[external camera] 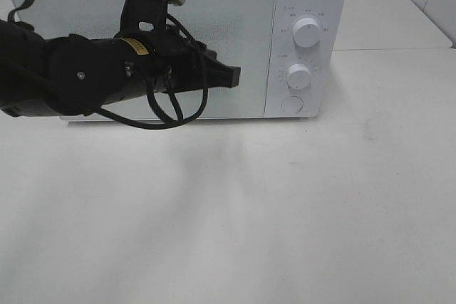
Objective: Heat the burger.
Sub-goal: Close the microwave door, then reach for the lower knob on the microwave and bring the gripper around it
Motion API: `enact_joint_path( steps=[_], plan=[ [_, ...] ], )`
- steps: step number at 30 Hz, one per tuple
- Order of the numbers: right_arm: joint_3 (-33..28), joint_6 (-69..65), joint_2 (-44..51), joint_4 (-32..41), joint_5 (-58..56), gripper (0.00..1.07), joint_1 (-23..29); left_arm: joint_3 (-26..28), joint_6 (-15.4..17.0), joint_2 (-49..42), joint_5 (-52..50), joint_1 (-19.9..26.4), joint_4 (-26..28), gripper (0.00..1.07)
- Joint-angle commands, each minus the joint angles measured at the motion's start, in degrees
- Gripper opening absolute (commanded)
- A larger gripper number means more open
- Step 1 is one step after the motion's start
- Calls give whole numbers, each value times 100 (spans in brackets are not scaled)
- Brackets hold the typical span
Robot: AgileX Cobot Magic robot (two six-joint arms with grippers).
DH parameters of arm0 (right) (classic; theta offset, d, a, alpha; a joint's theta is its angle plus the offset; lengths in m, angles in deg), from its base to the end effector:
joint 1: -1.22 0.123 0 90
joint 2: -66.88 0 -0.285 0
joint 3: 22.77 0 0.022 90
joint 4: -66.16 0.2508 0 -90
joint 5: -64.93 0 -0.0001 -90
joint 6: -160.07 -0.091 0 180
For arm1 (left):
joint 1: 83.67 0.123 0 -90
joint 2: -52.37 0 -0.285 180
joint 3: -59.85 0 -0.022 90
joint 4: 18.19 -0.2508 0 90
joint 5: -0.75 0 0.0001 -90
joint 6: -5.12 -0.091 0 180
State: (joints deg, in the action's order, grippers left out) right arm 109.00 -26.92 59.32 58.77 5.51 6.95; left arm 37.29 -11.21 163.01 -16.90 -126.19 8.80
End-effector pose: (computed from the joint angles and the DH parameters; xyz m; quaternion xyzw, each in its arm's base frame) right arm -0.0045 -0.0106 0.2814 0.0113 0.8425 -0.0048 0.5385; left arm 0.2873 -0.2465 0.1925 0.2074 0.8274 -0.1747 0.4917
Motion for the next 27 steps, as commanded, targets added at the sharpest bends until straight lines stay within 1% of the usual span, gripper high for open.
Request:
enact_joint_path(
  steps=[1, 2, 3, 4, 5, 6, 7, 8, 9, 10, 11, 12, 13, 14, 15, 16, 17, 19, 20, 21, 23, 24, 25, 26, 27],
  plan=[
    [0, 63, 155, 6, 0, 76, -40, -17, 11, -281, 1117, -17, 69, 72],
    [0, 63, 155, 6, 0, 76, -40, -17, 23, -401, 1805, -17, 92, 92],
    [0, 63, 155, 6, 0, 76, -40, -17, 23, -401, 1805, -17, 92, 92],
    [0, 63, 155, 6, 0, 76, -40, -17, 34, -510, 2424, -17, 92, 104],
    [0, 63, 155, 6, 0, 76, -40, -17, 34, -510, 2424, -17, 92, 104],
    [0, 63, 155, 6, 0, 76, -40, -17, 34, -573, 2756, -17, 92, 105],
    [0, 63, 155, 6, 0, 76, -40, -17, 34, -693, 3335, -17, 86, 105],
    [0, 63, 155, 6, 0, 76, -40, -17, 34, -693, 3335, -17, 86, 105],
    [0, 63, 155, 6, 0, 76, -40, -17, 34, -802, 3804, -17, 69, 105],
    [0, 63, 155, 6, 0, 76, -40, -17, 34, -871, 4016, -17, 40, 105],
    [0, 63, 155, 6, 0, 76, -40, -17, 34, -871, 4016, -17, 40, 105],
    [0, 63, 155, 6, 0, 76, -40, -17, 34, -922, 4183, -17, -6, 105],
    [0, 63, 155, 6, 0, 76, -40, -17, 34, -1049, 4601, -17, -126, 105],
    [0, 63, 155, 6, 0, 76, -40, -17, 34, -1049, 4601, -17, -126, 105],
    [0, 63, 155, 6, 0, 76, -40, -17, 34, -1220, 5094, -17, -309, 105],
    [0, 63, 155, 6, 0, 76, -40, -17, 52, -1301, 5311, -17, -355, 105],
    [0, 63, 155, 6, 0, 76, -40, -17, 52, -1301, 5311, -17, -355, 105],
    [0, 63, 155, 6, 0, 76, -40, -17, 298, -1536, 6022, 29, -355, 105],
    [0, 63, 155, 6, 0, 76, -40, -17, 298, -1536, 6022, 29, -355, 105],
    [0, 63, 155, 6, 0, 76, -40, -17, 390, -1690, 6423, 103, -418, 105],
    [0, 63, 155, 6, 0, 76, -40, -17, 441, -1770, 6623, 172, -447, 105],
    [0, 63, 155, 6, 0, 76, -40, -17, 613, -1919, 6939, 350, -510, 105],
    [0, 63, 155, 6, 0, 76, -40, -17, 613, -1919, 6939, 350, -510, 105],
    [0, 63, 155, 6, 0, 76, -40, -17, 688, -1994, 7082, 481, -561, 105],
    [0, 63, 155, 6, 0, 76, -40, -17, 814, -2126, 7328, 796, -693, 105]
  ],
)
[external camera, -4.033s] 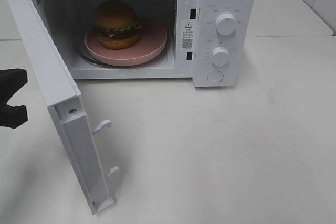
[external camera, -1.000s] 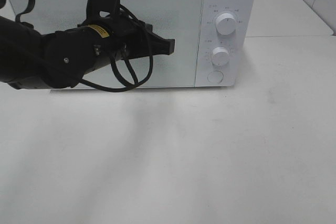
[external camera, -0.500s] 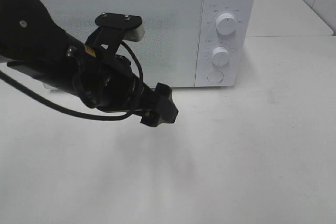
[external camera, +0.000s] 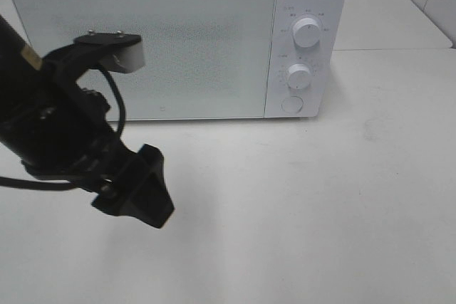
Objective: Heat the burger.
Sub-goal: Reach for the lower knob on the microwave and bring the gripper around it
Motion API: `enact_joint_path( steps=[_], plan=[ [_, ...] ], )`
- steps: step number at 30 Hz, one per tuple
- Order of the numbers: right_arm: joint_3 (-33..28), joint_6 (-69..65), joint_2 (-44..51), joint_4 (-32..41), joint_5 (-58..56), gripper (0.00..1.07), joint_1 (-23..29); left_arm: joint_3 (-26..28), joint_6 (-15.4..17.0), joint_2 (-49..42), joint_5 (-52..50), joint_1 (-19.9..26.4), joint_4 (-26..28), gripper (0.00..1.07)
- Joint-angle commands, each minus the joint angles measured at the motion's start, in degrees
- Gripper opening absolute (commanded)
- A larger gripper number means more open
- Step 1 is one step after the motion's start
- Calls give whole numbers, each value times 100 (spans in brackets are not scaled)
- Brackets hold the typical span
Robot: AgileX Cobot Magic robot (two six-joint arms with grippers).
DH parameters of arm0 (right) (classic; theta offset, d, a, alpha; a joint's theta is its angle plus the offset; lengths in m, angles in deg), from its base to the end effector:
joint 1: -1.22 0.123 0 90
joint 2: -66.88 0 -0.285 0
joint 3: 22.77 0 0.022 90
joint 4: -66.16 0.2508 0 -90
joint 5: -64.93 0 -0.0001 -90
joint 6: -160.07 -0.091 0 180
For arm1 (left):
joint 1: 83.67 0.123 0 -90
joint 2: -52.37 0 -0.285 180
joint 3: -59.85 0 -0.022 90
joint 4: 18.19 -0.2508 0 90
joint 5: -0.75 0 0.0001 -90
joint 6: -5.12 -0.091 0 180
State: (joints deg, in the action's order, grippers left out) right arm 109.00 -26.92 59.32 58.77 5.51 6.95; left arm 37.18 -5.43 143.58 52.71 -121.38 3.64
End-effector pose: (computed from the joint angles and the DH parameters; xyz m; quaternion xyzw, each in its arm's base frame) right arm -0.0045 -0.0106 0.2814 0.0113 0.8425 -0.0048 0.5385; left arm 0.1961 -0.1853 0.2430 0.3095 0.9291 -0.1863 0.0795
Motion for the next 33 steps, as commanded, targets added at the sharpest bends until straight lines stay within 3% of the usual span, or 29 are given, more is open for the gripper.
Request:
enact_joint_path(
  steps=[1, 2, 3, 5, 6, 7, 8, 10, 12, 13, 14, 16, 18, 21, 29, 33],
  plan=[
    [0, 63, 155, 6, 0, 76, -40, -6, 264, -241, 470, 458, -229, 105],
    [0, 63, 155, 6, 0, 76, -40, -6, 264, -241, 470, 458, -229, 105],
    [0, 63, 155, 6, 0, 76, -40, -6, 281, -384, 710, 871, -332, 105],
    [0, 63, 155, 6, 0, 76, -40, -6, 281, -458, 819, 1043, -361, 105],
    [0, 63, 155, 6, 0, 76, -40, -6, 275, -596, 968, 1450, -464, 105],
    [0, 63, 155, 6, 0, 76, -40, -6, 275, -596, 968, 1450, -464, 105],
    [0, 63, 155, 6, 0, 76, -40, -6, 275, -762, 1134, 1908, -573, 105],
    [0, 63, 155, 6, 0, 76, -40, -6, 275, -831, 1197, 2131, -613, 105],
    [0, 63, 155, 6, 0, 76, -40, -6, 344, -1049, 1564, 2722, -756, 105],
    [0, 63, 155, 6, 0, 76, -40, -6, 344, -1049, 1564, 2722, -756, 105],
    [0, 63, 155, 6, 0, 76, -40, -6, 476, -1197, 1896, 3071, -819, 105],
    [0, 63, 155, 6, 0, 76, -40, -11, 567, -1272, 2074, 3237, -854, 105],
    [0, 63, 155, 6, 0, 76, -40, -155, 831, -1725, 2137, 3696, -928, 105],
    [0, 63, 155, 6, 0, 76, -40, -223, 831, -1885, 2137, 3759, -963, 105],
    [0, 63, 155, 6, 0, 76, -40, -1060, 997, -3461, 2114, 3816, -1902, 105],
    [0, 63, 155, 6, 0, 76, -40, -1387, 997, -4011, 1982, 3816, -1954, 105]
  ],
)
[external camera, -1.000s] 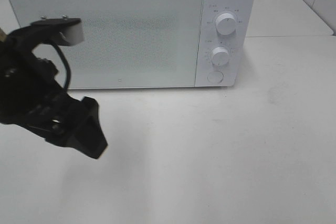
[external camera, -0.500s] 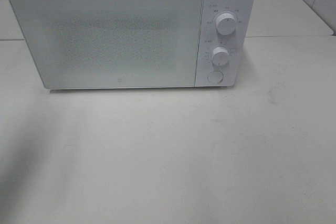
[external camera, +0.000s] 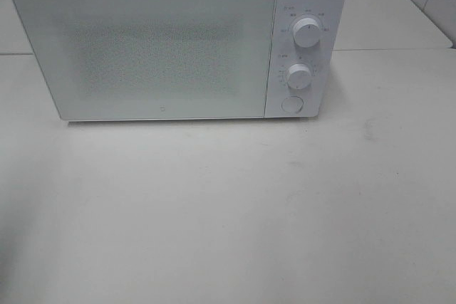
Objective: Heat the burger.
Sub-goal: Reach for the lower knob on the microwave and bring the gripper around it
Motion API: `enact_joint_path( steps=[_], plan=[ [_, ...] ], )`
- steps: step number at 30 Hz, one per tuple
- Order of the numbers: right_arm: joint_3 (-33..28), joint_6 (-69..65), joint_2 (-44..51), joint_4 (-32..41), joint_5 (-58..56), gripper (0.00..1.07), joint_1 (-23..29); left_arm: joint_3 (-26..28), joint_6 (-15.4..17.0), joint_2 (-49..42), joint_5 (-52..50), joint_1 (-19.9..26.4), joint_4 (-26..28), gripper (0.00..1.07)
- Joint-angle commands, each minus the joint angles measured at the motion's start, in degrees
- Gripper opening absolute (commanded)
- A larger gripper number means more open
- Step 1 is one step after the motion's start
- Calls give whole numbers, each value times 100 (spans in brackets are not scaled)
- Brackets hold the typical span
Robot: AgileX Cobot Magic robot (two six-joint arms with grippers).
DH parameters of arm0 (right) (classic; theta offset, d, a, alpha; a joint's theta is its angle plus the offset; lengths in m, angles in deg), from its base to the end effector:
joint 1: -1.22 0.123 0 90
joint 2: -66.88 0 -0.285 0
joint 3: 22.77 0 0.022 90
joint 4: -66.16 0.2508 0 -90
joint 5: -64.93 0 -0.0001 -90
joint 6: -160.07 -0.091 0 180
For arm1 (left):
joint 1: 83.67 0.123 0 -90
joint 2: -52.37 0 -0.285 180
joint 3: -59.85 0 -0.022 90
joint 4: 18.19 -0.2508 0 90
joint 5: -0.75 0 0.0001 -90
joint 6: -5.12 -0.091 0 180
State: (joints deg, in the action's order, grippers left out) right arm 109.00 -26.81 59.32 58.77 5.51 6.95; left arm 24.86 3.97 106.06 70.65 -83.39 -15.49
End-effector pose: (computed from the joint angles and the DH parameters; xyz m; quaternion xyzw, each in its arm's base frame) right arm -0.0045 -0.0106 0.2814 0.0105 0.8426 -0.0053 0.5385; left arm 0.1146 -0.0035 0.2958 0.0036 0.9823 -0.0209 0.1861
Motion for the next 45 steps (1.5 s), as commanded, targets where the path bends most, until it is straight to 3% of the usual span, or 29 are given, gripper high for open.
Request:
enact_joint_path(
  steps=[1, 8, 22, 45],
  plan=[
    [0, 52, 155, 6, 0, 76, -40, -338, 34, -590, 46, 17, 6, 105],
    [0, 52, 155, 6, 0, 76, -40, -1020, 6, -2068, -579, 17, 63, 105],
    [0, 52, 155, 6, 0, 76, -40, -1375, 0, -4578, -1043, 17, 69, 105],
    [0, 52, 103, 0, 0, 76, -40, -1375, 17, -4750, -1049, 11, 155, 105]
  ],
)
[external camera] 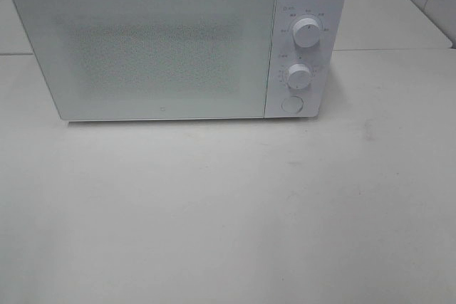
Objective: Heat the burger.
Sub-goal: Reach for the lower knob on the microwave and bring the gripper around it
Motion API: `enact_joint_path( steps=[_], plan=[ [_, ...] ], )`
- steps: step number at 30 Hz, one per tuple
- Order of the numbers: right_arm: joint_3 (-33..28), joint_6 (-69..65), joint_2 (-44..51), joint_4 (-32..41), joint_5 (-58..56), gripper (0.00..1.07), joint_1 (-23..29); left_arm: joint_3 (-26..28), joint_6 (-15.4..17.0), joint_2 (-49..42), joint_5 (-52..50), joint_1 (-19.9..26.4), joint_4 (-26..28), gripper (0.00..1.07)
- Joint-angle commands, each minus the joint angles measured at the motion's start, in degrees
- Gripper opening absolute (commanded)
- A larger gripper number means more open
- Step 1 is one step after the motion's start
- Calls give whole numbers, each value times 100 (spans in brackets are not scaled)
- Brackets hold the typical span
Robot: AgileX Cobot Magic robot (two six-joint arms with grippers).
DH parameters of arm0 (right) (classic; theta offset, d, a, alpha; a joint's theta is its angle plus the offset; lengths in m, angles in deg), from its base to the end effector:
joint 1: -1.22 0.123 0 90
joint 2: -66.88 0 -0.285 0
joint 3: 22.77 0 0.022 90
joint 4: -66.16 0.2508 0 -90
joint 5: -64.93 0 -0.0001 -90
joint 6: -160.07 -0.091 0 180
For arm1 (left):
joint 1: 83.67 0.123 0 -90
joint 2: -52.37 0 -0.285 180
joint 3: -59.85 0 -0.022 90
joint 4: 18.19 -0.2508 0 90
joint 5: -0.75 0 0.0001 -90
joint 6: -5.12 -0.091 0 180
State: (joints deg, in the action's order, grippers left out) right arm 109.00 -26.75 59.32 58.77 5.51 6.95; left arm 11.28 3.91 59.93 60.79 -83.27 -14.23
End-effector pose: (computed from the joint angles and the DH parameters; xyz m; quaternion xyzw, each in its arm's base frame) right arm -0.0045 -0.0106 0.2814 0.0101 0.8426 -0.0056 0.5385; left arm -0.0050 -0.0055 0.2785 0.0072 0.8483 -0.0271 0.5288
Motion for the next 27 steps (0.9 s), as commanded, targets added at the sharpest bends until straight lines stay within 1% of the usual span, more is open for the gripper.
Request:
enact_joint_path(
  steps=[1, 22, 25, 27],
  plan=[
    [0, 46, 103, 0, 0, 76, -40, -17, 23, -138, -63, 0, 29, 105],
    [0, 46, 103, 0, 6, 76, -40, -17, 23, -138, -63, 0, 29, 105],
    [74, 46, 74, 0, 115, 76, -40, -17, 23, -138, -63, 0, 29, 105],
    [212, 46, -92, 6, 413, 76, -40, -17, 23, -138, -63, 0, 29, 105]
  ],
)
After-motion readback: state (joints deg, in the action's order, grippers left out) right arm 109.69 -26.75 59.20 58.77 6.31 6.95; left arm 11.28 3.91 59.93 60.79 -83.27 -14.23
